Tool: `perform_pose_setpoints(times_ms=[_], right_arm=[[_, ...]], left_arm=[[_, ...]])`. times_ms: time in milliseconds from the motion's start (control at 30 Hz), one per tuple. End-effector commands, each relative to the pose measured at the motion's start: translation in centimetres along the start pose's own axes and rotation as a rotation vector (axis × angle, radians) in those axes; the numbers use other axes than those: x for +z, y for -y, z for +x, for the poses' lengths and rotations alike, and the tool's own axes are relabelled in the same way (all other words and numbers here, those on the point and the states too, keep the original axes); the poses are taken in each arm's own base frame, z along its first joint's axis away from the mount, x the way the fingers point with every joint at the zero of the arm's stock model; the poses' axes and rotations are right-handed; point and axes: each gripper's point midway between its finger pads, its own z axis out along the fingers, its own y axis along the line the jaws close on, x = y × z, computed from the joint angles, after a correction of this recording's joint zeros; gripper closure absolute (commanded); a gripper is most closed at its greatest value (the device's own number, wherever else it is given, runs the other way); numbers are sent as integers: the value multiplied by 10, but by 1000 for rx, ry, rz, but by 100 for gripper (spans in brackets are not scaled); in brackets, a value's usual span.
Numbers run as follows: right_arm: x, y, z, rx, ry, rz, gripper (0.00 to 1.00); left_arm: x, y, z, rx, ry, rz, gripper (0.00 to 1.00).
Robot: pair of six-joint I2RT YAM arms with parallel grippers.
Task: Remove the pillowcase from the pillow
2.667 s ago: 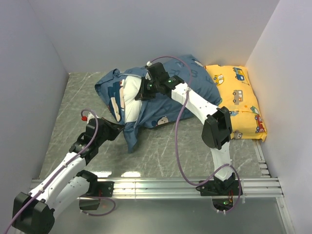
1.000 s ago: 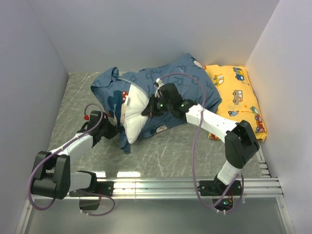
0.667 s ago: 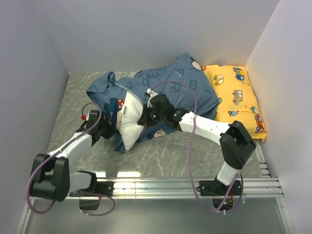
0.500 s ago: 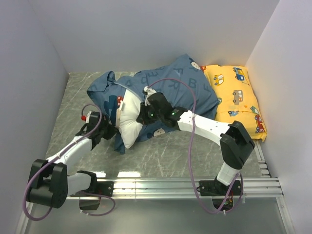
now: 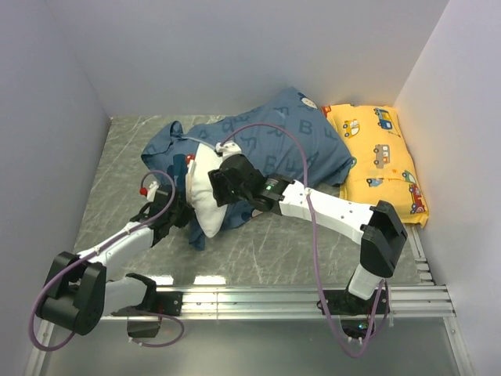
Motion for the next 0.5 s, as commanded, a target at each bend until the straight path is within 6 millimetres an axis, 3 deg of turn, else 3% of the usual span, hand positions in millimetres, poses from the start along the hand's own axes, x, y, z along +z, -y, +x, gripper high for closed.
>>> perform_pose_setpoints(times_ms=[0, 67, 267, 367, 467], right_arm=[[-29, -18, -47, -36, 140, 15, 36], [-31, -29, -59, -53, 160, 11, 34], [-2, -45, -67, -78, 164, 23, 25], [42, -34, -39, -93, 75, 93, 23], [69, -13, -10, -60, 6, 157, 23]], left_arm=[[-7, 25, -11, -25, 49, 104, 100], [-9, 26, -11, -21, 49, 107, 100], [-14, 24, -10, -26, 47, 116, 100], [-18, 21, -11, -25, 54, 108, 99], [-23, 18, -13, -21, 65, 103, 98]])
